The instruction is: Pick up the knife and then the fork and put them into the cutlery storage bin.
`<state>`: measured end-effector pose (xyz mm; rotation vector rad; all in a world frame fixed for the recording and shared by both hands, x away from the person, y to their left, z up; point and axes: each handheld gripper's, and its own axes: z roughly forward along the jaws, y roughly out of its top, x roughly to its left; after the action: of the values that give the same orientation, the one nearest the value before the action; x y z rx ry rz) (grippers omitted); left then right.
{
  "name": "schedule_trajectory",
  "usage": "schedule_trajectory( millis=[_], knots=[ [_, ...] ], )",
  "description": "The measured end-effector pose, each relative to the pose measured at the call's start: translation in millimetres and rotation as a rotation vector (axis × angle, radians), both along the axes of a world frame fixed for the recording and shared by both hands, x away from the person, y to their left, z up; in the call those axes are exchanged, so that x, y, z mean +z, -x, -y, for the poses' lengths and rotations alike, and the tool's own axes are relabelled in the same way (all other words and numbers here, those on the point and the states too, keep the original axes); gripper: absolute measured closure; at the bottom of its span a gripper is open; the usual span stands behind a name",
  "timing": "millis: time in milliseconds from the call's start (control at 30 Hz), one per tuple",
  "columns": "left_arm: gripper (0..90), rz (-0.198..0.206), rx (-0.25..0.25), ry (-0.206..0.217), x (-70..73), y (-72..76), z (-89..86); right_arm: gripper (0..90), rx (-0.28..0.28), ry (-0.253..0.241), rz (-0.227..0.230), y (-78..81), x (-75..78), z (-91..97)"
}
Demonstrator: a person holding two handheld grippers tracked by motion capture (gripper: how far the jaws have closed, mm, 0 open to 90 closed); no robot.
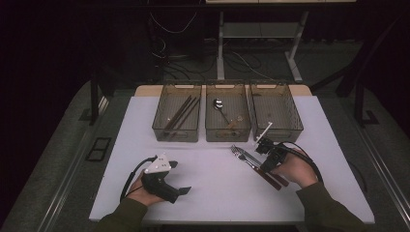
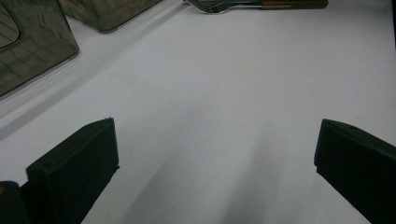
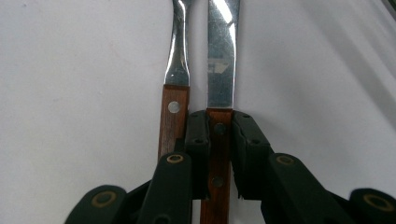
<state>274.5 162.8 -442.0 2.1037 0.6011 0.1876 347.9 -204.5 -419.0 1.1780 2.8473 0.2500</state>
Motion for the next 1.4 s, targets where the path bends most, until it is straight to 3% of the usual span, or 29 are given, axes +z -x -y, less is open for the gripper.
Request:
schedule_trajectory(
  millis=[267, 500, 967, 1400],
  knots=[
    [0.0, -0.002, 0.002, 0.003, -0.3, -0.1, 0.4, 78.1, 0.009, -0.05, 0.004, 1.8, 3.1, 8.4],
    [0.0, -0.003, 0.002, 0.003, -0.2, -0.2, 0.1, 78.2, 0.022, -0.09, 0.056, 2.5, 10.7, 14.6],
    [0.0, -0.004, 0.002, 0.005, 0.1, -0.3, -0.3, 78.1, 0.032, -0.256, 0.12, 4.1, 26.1, 34.8],
    [0.0, -0.011, 0.005, 0.03, 0.3, -1.0, -0.3, 78.0, 0.016, -0.357, 0.244, 5.9, 39.2, 51.5]
  ],
)
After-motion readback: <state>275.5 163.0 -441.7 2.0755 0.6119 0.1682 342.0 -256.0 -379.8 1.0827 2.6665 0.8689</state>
